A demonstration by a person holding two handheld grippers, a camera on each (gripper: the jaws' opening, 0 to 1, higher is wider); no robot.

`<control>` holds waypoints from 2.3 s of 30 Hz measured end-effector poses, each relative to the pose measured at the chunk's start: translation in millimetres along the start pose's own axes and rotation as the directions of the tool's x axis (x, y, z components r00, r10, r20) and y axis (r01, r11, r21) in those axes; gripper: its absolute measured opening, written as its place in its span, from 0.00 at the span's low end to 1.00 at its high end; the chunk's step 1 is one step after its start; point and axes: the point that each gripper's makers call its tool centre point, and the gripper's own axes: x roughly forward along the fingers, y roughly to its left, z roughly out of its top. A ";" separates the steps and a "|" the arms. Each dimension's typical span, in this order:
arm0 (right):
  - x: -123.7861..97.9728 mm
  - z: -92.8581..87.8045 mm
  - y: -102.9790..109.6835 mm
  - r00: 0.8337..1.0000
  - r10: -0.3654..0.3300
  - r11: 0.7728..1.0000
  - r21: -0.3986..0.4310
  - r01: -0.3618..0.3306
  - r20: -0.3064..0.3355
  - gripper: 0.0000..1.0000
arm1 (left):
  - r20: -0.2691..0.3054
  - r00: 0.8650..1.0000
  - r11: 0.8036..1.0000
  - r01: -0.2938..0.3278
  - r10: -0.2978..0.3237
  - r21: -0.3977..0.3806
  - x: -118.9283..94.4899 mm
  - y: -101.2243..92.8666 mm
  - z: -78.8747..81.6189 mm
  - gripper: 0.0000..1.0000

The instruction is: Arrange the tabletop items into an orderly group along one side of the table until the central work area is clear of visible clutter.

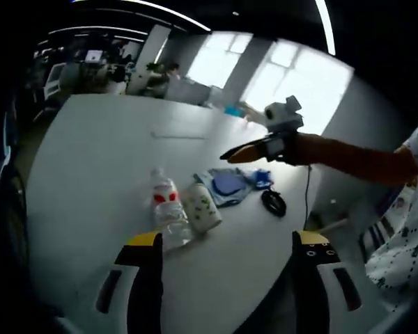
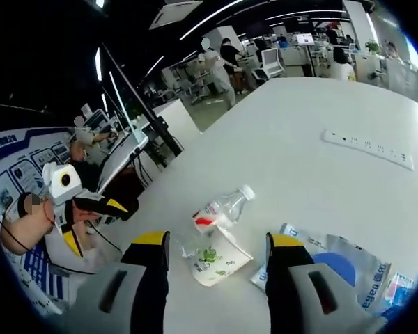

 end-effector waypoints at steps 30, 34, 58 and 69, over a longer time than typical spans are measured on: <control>66.3 7.9 -12.9 0.998 -0.019 0.985 0.168 0.029 -0.059 0.53 | 0.030 1.000 0.999 0.000 0.001 -0.039 1.8 6.6 -4.7 0.68; 76.5 8.4 -27.1 0.997 -0.045 0.972 0.227 0.059 -0.068 0.52 | 0.039 0.999 0.999 -0.001 0.003 -0.046 1.5 8.8 -5.9 0.67; 112.4 1.2 -40.6 0.991 -0.108 0.882 0.452 0.133 -0.082 0.41 | 0.071 0.997 0.996 0.004 0.002 -0.086 -1.7 17.6 -13.4 0.64; 124.8 1.9 -36.5 0.994 -0.087 0.856 0.505 0.108 -0.066 0.38 | 0.073 0.997 0.995 0.013 -0.006 -0.096 -0.7 18.7 -14.9 0.63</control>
